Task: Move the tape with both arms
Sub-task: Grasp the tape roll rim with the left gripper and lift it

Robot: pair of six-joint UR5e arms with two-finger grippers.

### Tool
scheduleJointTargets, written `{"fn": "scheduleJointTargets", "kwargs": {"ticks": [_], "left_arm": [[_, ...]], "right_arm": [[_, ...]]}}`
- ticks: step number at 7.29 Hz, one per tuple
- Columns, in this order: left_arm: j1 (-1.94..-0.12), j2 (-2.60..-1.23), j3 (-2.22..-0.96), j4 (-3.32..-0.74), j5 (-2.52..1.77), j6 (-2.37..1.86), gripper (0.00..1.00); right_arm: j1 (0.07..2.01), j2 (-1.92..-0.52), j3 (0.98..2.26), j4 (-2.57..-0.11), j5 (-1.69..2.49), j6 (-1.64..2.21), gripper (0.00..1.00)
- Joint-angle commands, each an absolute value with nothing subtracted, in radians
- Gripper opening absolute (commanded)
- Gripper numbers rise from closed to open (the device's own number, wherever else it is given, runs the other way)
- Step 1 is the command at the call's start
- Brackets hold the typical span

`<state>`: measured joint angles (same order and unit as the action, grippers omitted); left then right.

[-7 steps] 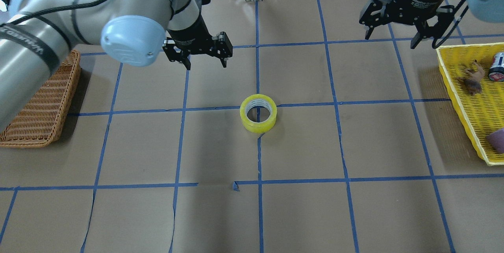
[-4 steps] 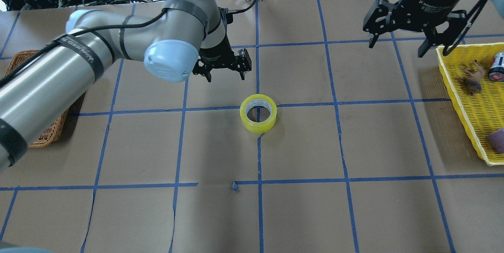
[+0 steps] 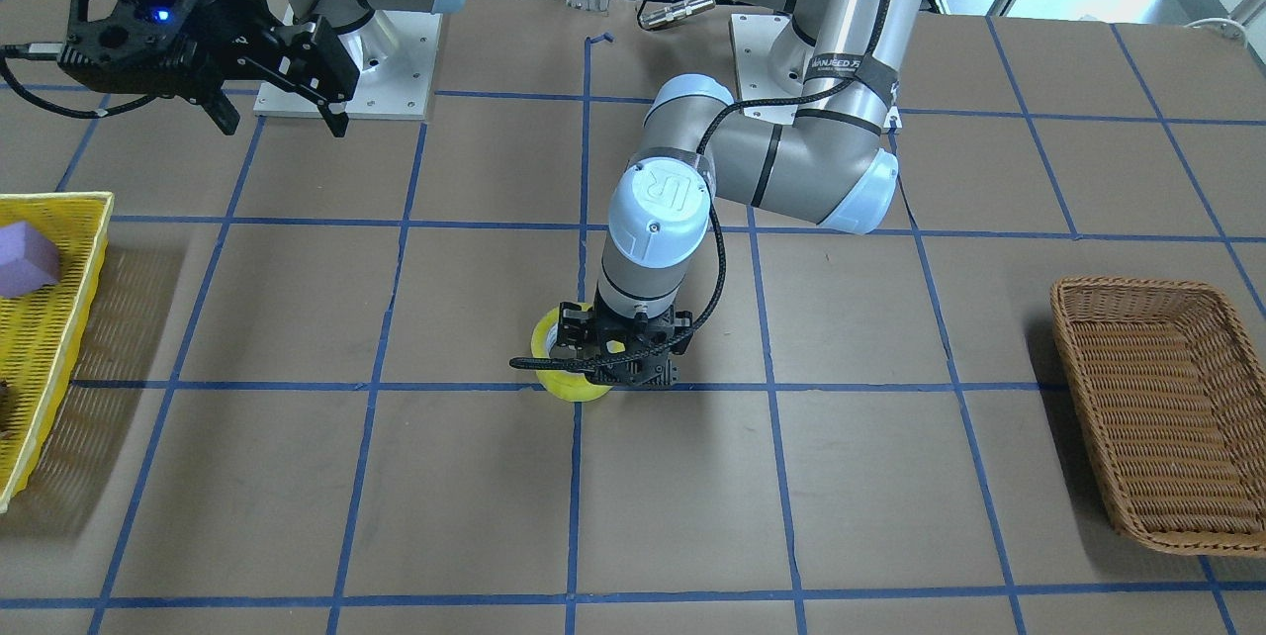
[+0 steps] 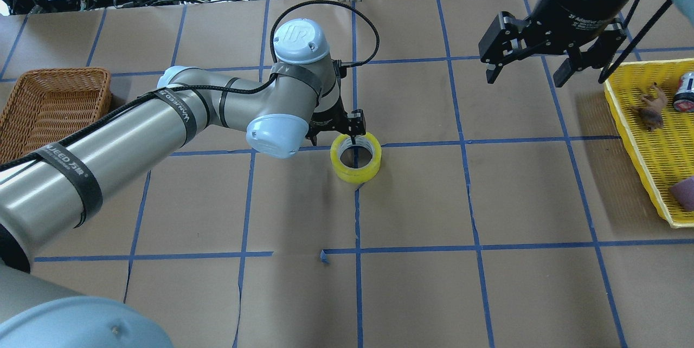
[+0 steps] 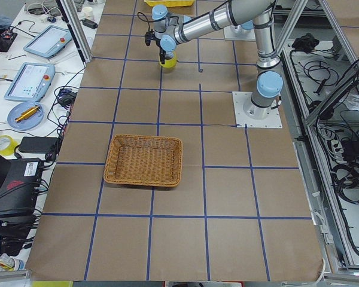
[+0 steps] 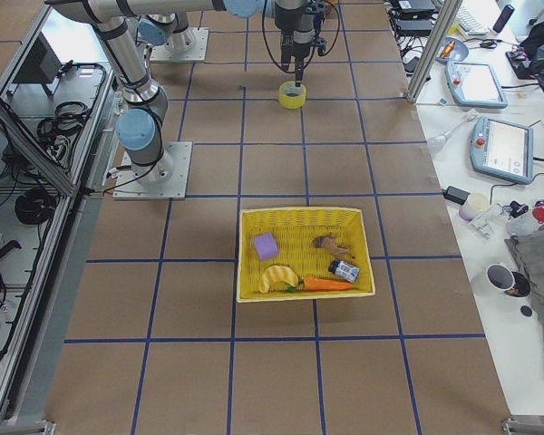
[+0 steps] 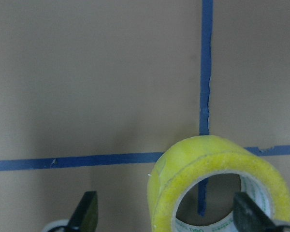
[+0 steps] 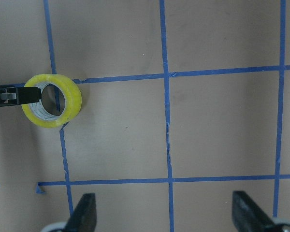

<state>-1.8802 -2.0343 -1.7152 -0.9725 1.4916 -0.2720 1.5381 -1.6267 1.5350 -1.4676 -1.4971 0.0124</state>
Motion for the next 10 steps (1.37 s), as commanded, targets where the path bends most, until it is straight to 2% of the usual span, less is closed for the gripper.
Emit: {"fn": "scheduleJointTargets", "kwargs": {"ticks": [1, 3, 4, 5, 7, 8, 10], "left_arm": [[-1.882, -2.037, -1.735, -1.006, 1.49, -0.259, 0.4], [-1.884, -2.036, -1.767, -0.997, 1.488, -0.253, 0.39], [-1.884, -2.036, -1.766, -0.991, 1.489, -0.249, 0.28], [-1.884, -2.033, -1.764, -0.989, 1.488, -0.241, 0.0], [-1.869, -1.984, -1.724, -1.029, 1.488, -0.165, 0.0], [-1.838, -1.947, -1.674, -1.14, 1.503, -0.146, 0.0], [-1.673, -1.887, -1.594, -1.271, 1.569, -0.012, 0.0]], "right_arm": [[1.54, -1.626, 1.537, -1.47, -1.496, -0.006, 1.0], [1.54, -1.626, 1.539, -1.468, -1.499, -0.006, 1.0], [1.542, -1.628, 1.539, -1.468, -1.517, -0.008, 1.0], [1.542, -1.628, 1.537, -1.468, -1.552, -0.03, 1.0], [1.542, -1.629, 1.532, -1.468, -1.552, -0.046, 1.0], [1.542, -1.628, 1.535, -1.468, -1.545, -0.046, 1.0], [1.549, -1.631, 1.535, -1.468, -1.525, -0.046, 1.0]]}}
